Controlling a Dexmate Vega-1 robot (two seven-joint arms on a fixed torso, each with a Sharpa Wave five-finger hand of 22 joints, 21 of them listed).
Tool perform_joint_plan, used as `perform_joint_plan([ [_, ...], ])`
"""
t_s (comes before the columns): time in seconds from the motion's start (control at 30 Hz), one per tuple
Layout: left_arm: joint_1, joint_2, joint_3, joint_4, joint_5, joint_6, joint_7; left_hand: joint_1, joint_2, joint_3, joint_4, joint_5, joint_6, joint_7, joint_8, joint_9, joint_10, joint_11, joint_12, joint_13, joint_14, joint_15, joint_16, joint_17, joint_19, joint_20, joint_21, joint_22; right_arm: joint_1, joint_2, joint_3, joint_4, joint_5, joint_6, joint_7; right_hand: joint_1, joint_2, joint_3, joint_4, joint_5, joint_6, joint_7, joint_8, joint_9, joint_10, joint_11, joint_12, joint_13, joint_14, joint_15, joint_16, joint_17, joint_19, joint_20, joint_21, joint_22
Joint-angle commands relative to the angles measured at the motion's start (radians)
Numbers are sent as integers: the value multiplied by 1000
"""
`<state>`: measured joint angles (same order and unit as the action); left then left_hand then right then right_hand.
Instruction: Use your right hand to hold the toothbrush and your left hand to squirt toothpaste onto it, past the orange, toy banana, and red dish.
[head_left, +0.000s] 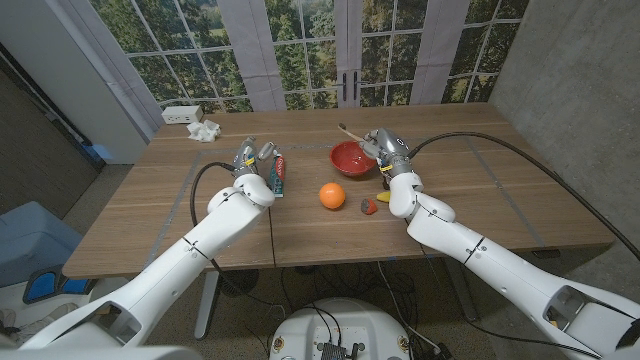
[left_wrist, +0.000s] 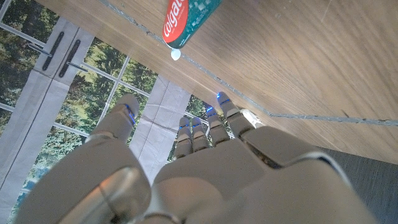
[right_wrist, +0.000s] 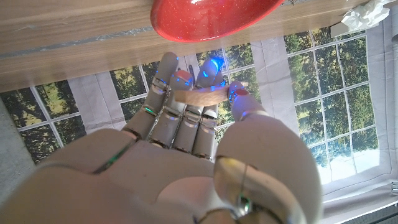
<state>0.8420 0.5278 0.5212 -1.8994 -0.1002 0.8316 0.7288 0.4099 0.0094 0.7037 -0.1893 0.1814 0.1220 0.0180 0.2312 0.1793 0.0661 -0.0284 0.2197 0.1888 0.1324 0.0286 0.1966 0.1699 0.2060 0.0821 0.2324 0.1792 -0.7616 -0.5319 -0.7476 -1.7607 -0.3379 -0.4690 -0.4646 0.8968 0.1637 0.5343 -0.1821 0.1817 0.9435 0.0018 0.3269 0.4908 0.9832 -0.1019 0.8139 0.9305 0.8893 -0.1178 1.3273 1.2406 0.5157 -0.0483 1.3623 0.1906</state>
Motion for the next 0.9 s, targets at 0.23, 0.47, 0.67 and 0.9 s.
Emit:
perform_joint_plan([
  [0.23, -121, -46, 75, 63, 3, 209, -51, 23, -7, 3, -4, 0, 13, -4, 7, 3, 6, -1, 4, 1, 8, 0, 0, 4, 10, -3, -4, 3, -12, -10, 31, 26, 28, 53, -1, -1, 8, 74, 60, 7, 41, -25, -8, 7, 81, -83, 4, 0, -8, -98, 19, 1, -8, -94, 17, -2],
  [0.47, -144, -67, 86, 85, -4, 257, -53, 33, -10, 2, -3, 0, 16, -1, 7, 3, 10, -1, 4, 1, 9, 0, -2, 5, 10, -3, -5, 4, -7, -11, 33, 40, 32, 70, 2, -3, 8, 77, 60, 7, 43, -25, -10, 8, 81, -83, 6, 1, -10, -98, 23, 1, -9, -95, 19, -2],
  [0.67, -157, -85, 89, 106, -12, 282, -52, 44, -12, 1, -2, 0, 25, 0, 10, 3, 17, -2, 5, 2, 14, -2, -2, 5, 14, -3, -5, 4, -1, -12, 34, 50, 35, 83, 7, -6, 7, 80, 60, 7, 45, -25, -12, 10, 80, -84, 6, 1, -12, -98, 29, 0, -10, -95, 23, -3],
  [0.9, -190, -96, 106, 134, -29, 316, -76, 60, -15, -1, -1, 0, 41, 4, 13, 3, 31, -1, 8, 2, 28, -7, 0, 5, 23, -6, -4, 4, 0, -11, 37, 59, 41, 92, 9, -10, 7, 86, 59, 6, 47, -23, -17, 12, 78, -83, 10, 5, -14, -98, 38, 0, -13, -96, 28, -4],
])
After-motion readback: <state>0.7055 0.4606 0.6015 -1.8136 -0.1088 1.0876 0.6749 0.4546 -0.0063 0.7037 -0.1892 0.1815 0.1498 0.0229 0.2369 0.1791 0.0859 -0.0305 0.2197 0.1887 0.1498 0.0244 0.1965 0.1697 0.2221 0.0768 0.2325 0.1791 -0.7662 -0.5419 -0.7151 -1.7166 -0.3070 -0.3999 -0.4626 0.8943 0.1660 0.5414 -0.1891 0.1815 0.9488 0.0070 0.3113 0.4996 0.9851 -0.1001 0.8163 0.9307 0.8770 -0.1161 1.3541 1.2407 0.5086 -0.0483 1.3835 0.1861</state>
